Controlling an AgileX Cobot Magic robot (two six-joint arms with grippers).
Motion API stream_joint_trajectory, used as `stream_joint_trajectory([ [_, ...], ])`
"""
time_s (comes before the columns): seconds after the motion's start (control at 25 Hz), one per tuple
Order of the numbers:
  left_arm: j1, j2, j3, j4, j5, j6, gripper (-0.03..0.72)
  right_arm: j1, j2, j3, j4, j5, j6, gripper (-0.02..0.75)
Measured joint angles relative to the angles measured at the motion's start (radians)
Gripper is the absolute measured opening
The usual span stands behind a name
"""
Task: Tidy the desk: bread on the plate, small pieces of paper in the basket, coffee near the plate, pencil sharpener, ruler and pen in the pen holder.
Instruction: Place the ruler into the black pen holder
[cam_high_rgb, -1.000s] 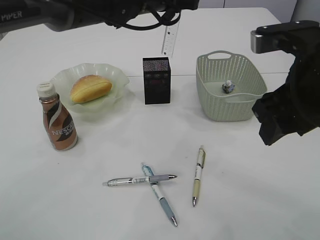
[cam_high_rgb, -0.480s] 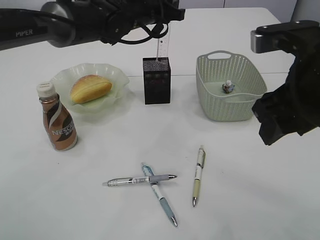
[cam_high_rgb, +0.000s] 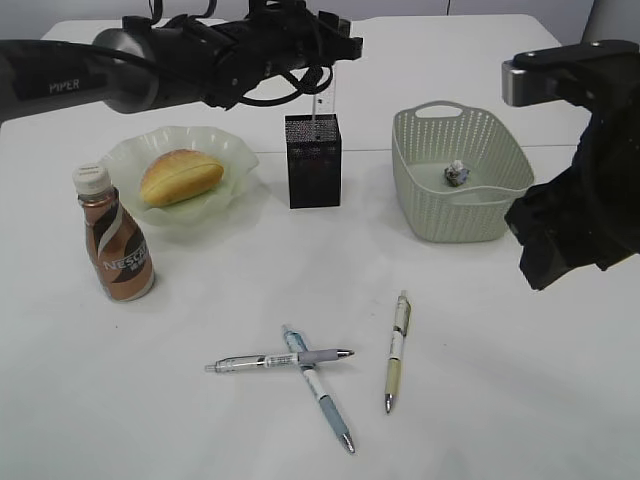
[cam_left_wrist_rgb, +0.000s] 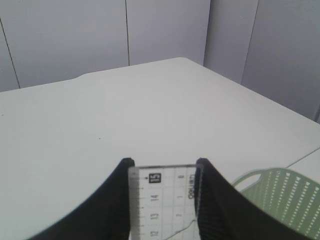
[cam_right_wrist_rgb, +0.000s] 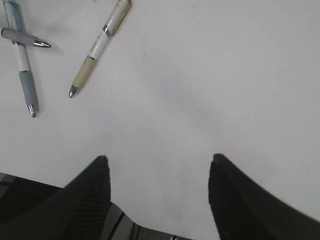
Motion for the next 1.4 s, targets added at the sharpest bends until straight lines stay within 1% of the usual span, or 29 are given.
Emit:
stream_joint_trajectory([
  [0.48,0.004,0.000,0.000,-0.007,-0.002,0.000,0.270,0.000,0.000,0.000,-0.004,0.000,0.000,0.484],
  [0.68,0.004,0.000,0.000,-0.046,0.006,0.000,0.272,0.000,0.000,0.000,-0.004,0.000,0.000,0.484],
  [0.84,0.004,0.000,0.000,-0.057,0.006,0.000,0.283,0.000,0.000,0.000,-0.004,0.000,0.000,0.485],
  [1.2,0.004,0.000,0.000,-0.060,0.006,0.000,0.342,0.000,0.000,0.000,-0.004,0.000,0.000,0.484],
  [1.4,0.004,0.000,0.000,-0.060,0.006,0.000,0.350,0.000,0.000,0.000,-0.004,0.000,0.000,0.484],
])
